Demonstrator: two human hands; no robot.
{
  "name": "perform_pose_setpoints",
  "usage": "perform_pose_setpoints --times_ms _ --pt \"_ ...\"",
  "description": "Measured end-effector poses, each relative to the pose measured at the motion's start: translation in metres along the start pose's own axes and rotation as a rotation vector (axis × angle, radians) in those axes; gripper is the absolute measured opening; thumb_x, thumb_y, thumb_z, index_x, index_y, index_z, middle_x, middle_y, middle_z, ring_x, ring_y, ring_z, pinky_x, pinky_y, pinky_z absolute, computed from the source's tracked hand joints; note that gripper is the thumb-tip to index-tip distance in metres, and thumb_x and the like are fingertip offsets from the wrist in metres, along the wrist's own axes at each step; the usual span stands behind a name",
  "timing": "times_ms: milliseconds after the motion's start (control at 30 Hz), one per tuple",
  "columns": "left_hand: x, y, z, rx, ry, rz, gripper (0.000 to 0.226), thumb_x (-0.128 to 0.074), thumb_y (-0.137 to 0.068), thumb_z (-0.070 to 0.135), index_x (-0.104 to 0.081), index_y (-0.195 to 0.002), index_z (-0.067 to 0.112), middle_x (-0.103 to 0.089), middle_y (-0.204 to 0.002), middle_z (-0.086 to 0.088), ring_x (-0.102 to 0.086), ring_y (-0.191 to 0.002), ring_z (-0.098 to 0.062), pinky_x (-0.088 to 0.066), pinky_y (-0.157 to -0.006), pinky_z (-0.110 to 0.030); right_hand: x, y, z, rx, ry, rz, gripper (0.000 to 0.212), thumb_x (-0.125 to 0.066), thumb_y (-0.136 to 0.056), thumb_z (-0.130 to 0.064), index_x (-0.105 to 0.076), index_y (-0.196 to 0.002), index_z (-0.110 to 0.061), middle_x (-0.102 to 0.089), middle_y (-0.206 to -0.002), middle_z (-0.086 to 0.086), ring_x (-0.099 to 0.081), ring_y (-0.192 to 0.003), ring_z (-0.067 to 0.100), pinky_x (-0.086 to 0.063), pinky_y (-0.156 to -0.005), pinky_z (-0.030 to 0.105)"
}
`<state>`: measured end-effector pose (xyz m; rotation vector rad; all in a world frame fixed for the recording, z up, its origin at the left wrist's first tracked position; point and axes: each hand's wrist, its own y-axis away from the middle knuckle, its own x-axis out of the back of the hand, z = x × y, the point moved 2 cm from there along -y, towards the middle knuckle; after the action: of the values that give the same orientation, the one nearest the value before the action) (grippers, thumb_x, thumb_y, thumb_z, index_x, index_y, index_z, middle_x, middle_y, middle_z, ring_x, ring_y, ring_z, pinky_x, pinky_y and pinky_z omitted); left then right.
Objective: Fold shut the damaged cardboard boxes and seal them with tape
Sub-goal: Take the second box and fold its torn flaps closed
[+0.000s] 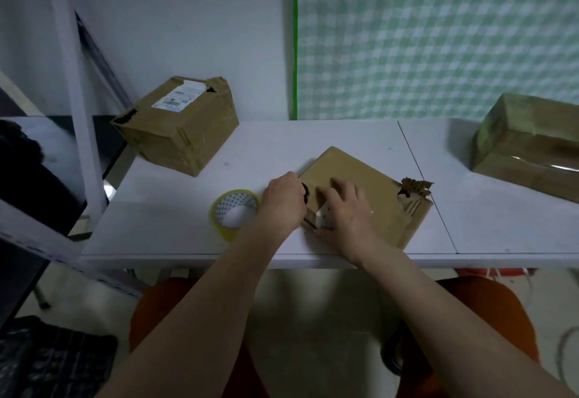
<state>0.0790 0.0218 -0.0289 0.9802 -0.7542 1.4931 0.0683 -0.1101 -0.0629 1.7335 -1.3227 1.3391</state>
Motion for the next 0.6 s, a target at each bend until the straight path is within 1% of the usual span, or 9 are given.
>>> perform_pose_setpoints --times_ms 67,100,167,200,233,300,333,500,600 --pt "-0.002 -0.003 0.001 0.043 0.072 -0.08 0.011 -0.049 -0.089 0.007 -0.058 -0.094 0.01 -0.062 -0.108 -0.014 -0.057 -0.103 -0.033 -0.045 -0.079 -0.031 -0.002 0.0 0.001 0.009 0.012 0.044 0.062 -0.072 -0.079 -0.02 -0.044 -0.135 -0.018 -0.03 -0.147 0.012 -0.027 -0.13 0.029 -0.029 -0.105 0.035" --pt "-0.004 -0.004 0.002 0.075 0.132 -0.126 0.011 -0.048 -0.09 0.007 -0.055 -0.097 0.012 -0.06 -0.11 -0.013 -0.058 -0.103 -0.032 -0.049 -0.082 -0.033 -0.002 0.0 0.001 0.011 0.002 0.045 0.062 -0.072 -0.079 -0.019 -0.044 -0.135 -0.017 -0.031 -0.146 0.012 -0.027 -0.13 0.029 -0.028 -0.104 0.034" --pt "-0.009 -0.007 0.002 0.168 0.273 -0.161 0.014 -0.049 -0.09 0.008 -0.052 -0.103 0.012 -0.06 -0.111 -0.015 -0.061 -0.101 -0.034 -0.054 -0.085 -0.042 -0.002 0.001 0.001 0.017 -0.016 0.038 0.062 -0.072 -0.079 -0.02 -0.045 -0.134 -0.015 -0.032 -0.146 0.012 -0.027 -0.131 0.029 -0.028 -0.105 0.034" --pt "-0.011 -0.008 0.001 0.221 0.36 -0.144 0.015 -0.05 -0.088 0.007 -0.051 -0.103 0.011 -0.061 -0.106 -0.017 -0.064 -0.095 -0.035 -0.056 -0.081 -0.042 -0.002 0.001 0.001 0.019 -0.026 0.041 0.062 -0.073 -0.079 -0.022 -0.045 -0.134 -0.015 -0.033 -0.145 0.012 -0.028 -0.131 0.029 -0.028 -0.105 0.034" --pt "-0.01 -0.008 -0.001 0.27 0.457 -0.126 0.017 -0.052 -0.087 0.005 -0.05 -0.103 0.01 -0.062 -0.096 -0.017 -0.066 -0.084 -0.032 -0.057 -0.071 -0.038 -0.002 0.001 0.002 0.021 -0.037 0.054 0.062 -0.074 -0.078 -0.024 -0.047 -0.133 -0.015 -0.034 -0.145 0.013 -0.029 -0.131 0.03 -0.029 -0.105 0.035" --pt "-0.007 -0.008 -0.004 0.338 0.642 -0.144 0.02 -0.056 -0.087 0.001 -0.048 -0.104 0.008 -0.061 -0.078 -0.013 -0.062 -0.056 -0.021 -0.048 -0.048 -0.025 -0.002 0.001 0.002 0.023 -0.054 0.071 0.061 -0.076 -0.077 -0.024 -0.049 -0.131 -0.014 -0.036 -0.143 0.014 -0.031 -0.13 0.032 -0.029 -0.105 0.036" --pt "-0.005 -0.006 -0.005 0.358 0.712 -0.162 0.021 -0.058 -0.088 -0.001 -0.048 -0.105 0.007 -0.06 -0.074 -0.013 -0.06 -0.05 -0.016 -0.044 -0.042 -0.022 -0.001 0.001 0.002 0.028 -0.056 0.057 0.062 -0.075 -0.077 -0.023 -0.048 -0.132 -0.013 -0.036 -0.144 0.015 -0.031 -0.131 0.032 -0.028 -0.106 0.036" --pt "0.002 -0.001 -0.007 0.405 0.945 -0.172 0.028 -0.064 -0.084 -0.01 -0.049 -0.104 0.004 -0.059 -0.074 -0.013 -0.057 -0.052 -0.013 -0.048 -0.042 -0.017 -0.001 0.0 0.004 0.051 -0.072 0.048 0.069 -0.077 -0.073 -0.012 -0.046 -0.134 -0.012 -0.033 -0.145 0.015 -0.028 -0.132 0.032 -0.03 -0.106 0.038" --pt "0.003 0.002 -0.008 0.38 0.936 -0.165 0.031 -0.067 -0.081 -0.008 -0.049 -0.104 0.003 -0.059 -0.073 -0.013 -0.056 -0.05 -0.012 -0.048 -0.042 -0.017 -0.002 0.0 0.004 0.051 -0.074 0.035 0.07 -0.078 -0.073 -0.013 -0.045 -0.135 -0.012 -0.033 -0.145 0.015 -0.028 -0.132 0.032 -0.03 -0.106 0.038"
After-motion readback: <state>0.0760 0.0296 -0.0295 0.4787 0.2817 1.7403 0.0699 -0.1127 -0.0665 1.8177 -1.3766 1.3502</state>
